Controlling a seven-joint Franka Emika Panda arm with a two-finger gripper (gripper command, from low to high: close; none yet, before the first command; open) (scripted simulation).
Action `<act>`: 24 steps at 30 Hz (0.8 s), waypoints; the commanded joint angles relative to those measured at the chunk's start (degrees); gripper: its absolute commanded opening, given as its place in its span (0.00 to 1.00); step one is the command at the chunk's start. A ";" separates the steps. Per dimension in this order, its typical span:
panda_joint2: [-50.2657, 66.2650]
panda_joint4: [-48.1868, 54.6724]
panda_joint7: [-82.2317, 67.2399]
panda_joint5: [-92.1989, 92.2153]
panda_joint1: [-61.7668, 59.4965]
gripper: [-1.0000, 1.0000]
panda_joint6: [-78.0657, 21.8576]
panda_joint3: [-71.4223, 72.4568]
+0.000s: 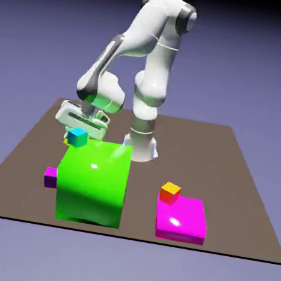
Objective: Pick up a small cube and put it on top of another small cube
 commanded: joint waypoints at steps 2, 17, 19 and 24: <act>-2.38 0.32 2.71 -1.88 3.67 0.00 -1.16 -4.16; -12.57 5.18 20.66 -28.51 32.10 0.00 -13.38 -21.68; -12.18 6.17 21.85 -33.49 35.37 0.00 -15.18 -20.83; -11.19 8.64 24.81 -45.95 43.53 0.00 -19.68 -18.70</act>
